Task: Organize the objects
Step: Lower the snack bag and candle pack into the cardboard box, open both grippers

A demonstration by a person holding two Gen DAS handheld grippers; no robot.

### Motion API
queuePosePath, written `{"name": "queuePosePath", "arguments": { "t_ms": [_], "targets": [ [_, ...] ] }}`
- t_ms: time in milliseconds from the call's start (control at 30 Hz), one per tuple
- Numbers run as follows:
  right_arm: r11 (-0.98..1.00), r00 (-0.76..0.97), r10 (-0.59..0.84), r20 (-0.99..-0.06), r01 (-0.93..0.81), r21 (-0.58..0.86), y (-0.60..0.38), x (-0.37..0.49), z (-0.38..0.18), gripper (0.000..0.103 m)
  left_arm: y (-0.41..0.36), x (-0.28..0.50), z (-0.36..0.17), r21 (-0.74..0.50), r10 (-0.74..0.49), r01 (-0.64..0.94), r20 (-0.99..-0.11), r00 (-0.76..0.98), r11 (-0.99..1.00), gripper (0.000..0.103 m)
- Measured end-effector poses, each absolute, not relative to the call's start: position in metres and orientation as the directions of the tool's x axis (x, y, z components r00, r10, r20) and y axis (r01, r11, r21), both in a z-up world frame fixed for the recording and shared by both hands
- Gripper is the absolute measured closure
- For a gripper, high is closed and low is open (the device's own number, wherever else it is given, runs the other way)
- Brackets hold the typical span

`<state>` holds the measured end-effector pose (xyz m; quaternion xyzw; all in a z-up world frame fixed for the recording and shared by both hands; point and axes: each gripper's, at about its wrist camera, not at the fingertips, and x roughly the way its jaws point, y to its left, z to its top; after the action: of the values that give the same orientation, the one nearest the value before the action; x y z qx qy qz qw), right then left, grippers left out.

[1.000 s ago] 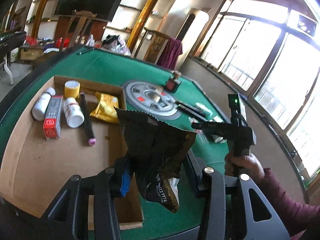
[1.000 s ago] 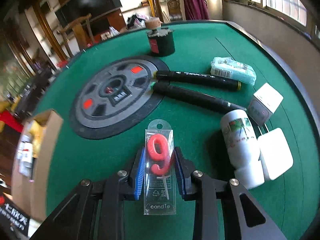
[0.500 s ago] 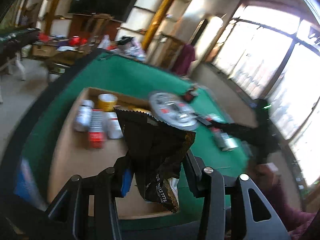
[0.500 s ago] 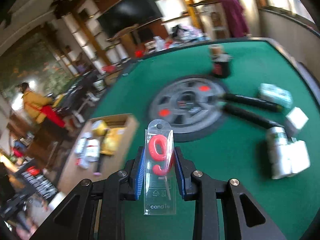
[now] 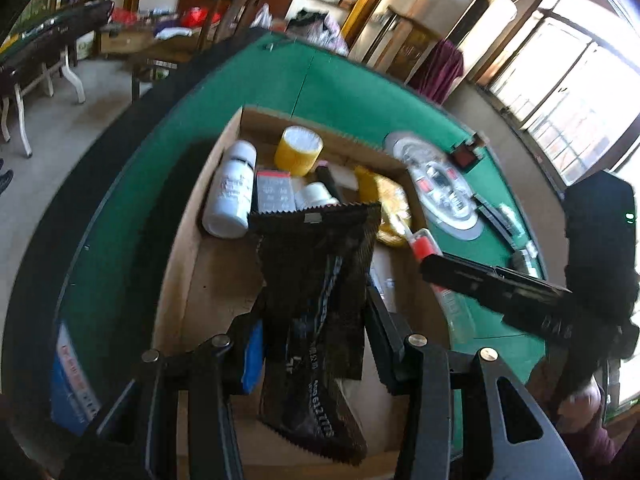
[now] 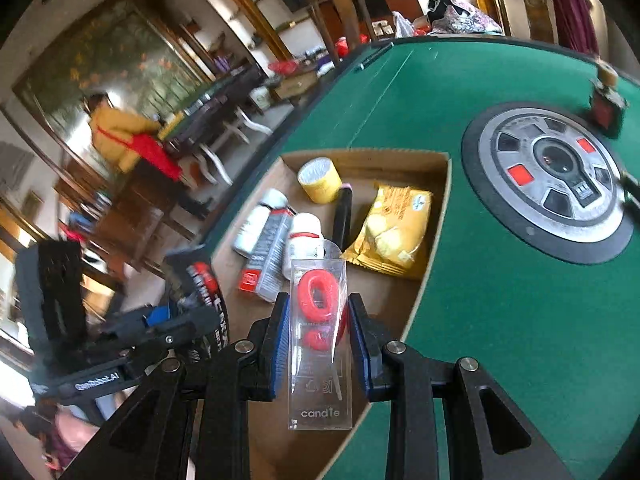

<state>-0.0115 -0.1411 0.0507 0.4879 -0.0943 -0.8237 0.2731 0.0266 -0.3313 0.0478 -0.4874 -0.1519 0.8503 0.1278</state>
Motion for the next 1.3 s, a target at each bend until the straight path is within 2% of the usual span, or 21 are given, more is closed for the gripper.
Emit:
{"name": "queuePosePath", "arguments": {
  "t_ms": [267, 333, 400, 467, 500, 633, 700, 900, 1067, 1200, 1300],
  "targets": [
    [-0.903, -0.397, -0.383, -0.834, 0.351, 0.248, -0.168, -0.028, 0.02, 0.072, -0.302, 0.023, 0.035, -0.311, 0.315, -0.086, -0.833, -0.456, -0.947, 0.056],
    [-0.914, -0.403, -0.359, -0.842, 0.333, 0.231, -0.168, -0.031, 0.017, 0.07, -0.298, 0.021, 0.031, -0.299, 0.309, -0.094, -0.844, -0.438, -0.95, 0.051],
    [-0.926, -0.41, -0.338, -0.847, 0.308, 0.221, -0.165, -0.035, 0.015, 0.07, -0.296, 0.019, 0.028, -0.31, 0.314, -0.081, -0.847, -0.428, -0.947, 0.039],
    [-0.915, -0.398, -0.377, -0.836, 0.297, 0.271, -0.155, -0.038, 0.016, 0.067, -0.3, 0.019, 0.027, -0.339, 0.332, -0.064, -0.839, -0.431, -0.939, 0.03],
    [-0.908, -0.392, -0.402, -0.827, 0.289, 0.304, -0.15, -0.039, 0.018, 0.066, -0.301, 0.02, 0.028, -0.348, 0.338, -0.058, -0.834, -0.435, -0.936, 0.029],
    [-0.9, -0.43, -0.428, -0.795, 0.281, 0.332, -0.139, -0.035, 0.029, 0.045, -0.303, 0.026, 0.034, -0.346, 0.327, -0.04, -0.836, -0.441, -0.938, 0.026],
    [-0.9, -0.466, -0.429, -0.773, 0.289, 0.326, -0.131, -0.029, 0.039, 0.041, -0.301, 0.033, 0.042, -0.331, 0.308, -0.029, -0.839, -0.448, -0.943, 0.026],
    [-0.924, -0.58, -0.383, -0.719, 0.24, 0.298, -0.079, -0.01, 0.064, 0.032, -0.252, 0.067, 0.119, -0.359, 0.382, -0.144, -0.789, -0.481, -0.922, 0.023],
    [-0.95, -0.641, -0.3, -0.706, 0.137, 0.28, -0.01, 0.01, 0.07, 0.029, -0.147, 0.118, 0.222, -0.317, 0.521, -0.453, -0.722, -0.454, -0.833, 0.012],
    [-0.957, -0.653, -0.242, -0.717, 0.038, 0.288, 0.046, 0.027, 0.064, 0.029, -0.062, 0.183, 0.285, -0.091, 0.534, -0.674, -0.69, -0.488, -0.733, 0.01],
    [-0.951, -0.658, -0.207, -0.724, -0.04, 0.308, 0.087, 0.035, 0.058, 0.028, -0.032, 0.218, 0.3, 0.057, 0.522, -0.738, -0.67, -0.528, -0.673, 0.009]
  ]
}}
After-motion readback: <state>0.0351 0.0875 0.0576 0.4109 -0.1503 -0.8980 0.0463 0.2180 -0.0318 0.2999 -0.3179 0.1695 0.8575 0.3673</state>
